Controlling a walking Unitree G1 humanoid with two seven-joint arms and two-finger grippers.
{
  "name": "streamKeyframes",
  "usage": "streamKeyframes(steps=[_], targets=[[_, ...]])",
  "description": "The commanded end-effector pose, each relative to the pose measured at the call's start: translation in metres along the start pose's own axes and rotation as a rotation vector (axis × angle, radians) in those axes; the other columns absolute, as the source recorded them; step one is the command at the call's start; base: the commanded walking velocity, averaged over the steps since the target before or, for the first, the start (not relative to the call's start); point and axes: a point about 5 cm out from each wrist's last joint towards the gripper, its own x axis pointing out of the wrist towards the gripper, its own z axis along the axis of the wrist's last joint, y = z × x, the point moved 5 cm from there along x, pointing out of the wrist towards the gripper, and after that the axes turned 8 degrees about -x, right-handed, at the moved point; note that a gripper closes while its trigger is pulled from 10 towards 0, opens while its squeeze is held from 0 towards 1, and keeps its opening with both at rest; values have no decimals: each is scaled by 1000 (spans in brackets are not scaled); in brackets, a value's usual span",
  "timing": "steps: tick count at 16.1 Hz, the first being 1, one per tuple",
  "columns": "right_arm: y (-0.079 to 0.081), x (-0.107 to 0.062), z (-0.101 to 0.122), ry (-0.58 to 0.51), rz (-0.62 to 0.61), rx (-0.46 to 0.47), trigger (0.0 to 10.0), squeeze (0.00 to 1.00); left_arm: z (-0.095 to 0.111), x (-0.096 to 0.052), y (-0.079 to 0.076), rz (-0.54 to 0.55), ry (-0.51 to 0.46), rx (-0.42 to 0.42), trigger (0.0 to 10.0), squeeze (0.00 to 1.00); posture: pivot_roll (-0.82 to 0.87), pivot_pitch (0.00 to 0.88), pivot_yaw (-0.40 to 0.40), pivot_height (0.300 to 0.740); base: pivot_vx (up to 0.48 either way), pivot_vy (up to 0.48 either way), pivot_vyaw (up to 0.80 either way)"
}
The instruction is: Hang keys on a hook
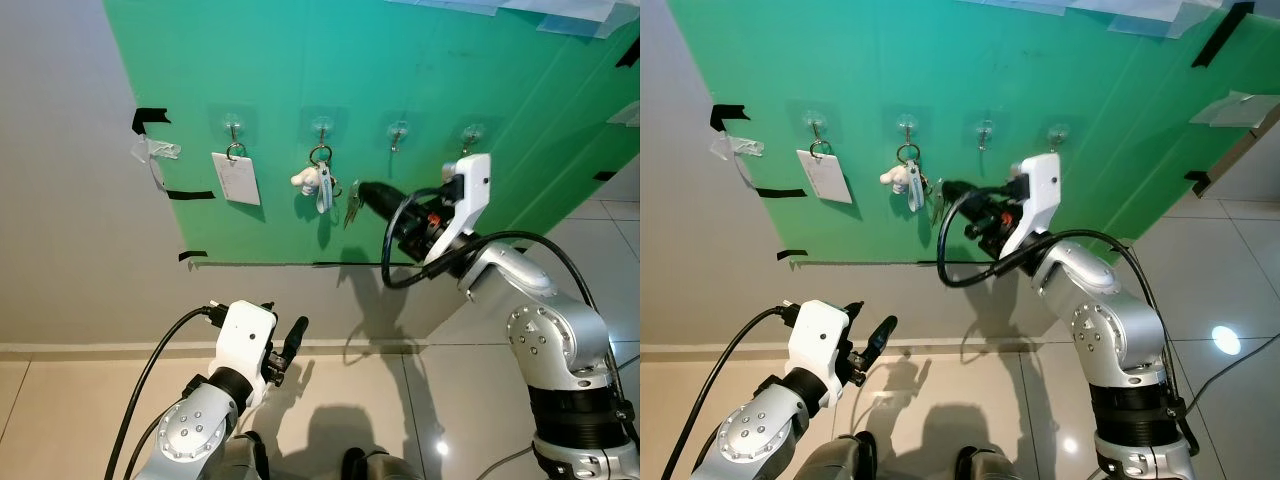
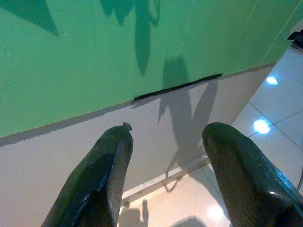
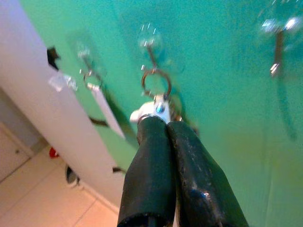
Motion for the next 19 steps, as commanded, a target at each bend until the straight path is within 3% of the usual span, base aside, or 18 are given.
streamKeyframes(steps=[1,5,10,13,17,19], targets=[[-17,-3,15,-64,-85,-26,0,0,-3,1,-5,-21,9,-10,10000,0,64,177,-104,740,0,0,0],[-44,-2,22,-122,-202,41,0,0,-3,1,-4,-23,4,-8,10000,0,70,176,-105,740,0,0,0],[-47,-3,10,-123,-187,234,0,0,-4,0,-3,-20,6,-10,10000,0,73,178,-108,740,0,0,0],[-50,-3,7,-113,-186,283,0,0,-4,1,-3,-23,5,-11,10000,0,72,176,-106,740,0,0,0],[-59,-6,-2,-104,-196,474,0,0,-5,2,-4,-27,9,-15,10000,0,73,175,-106,740,0,0,0],[-61,-7,-11,-78,-217,508,0,0,-5,3,-4,-29,10,-18,10000,0,71,173,-106,740,0,0,0]])
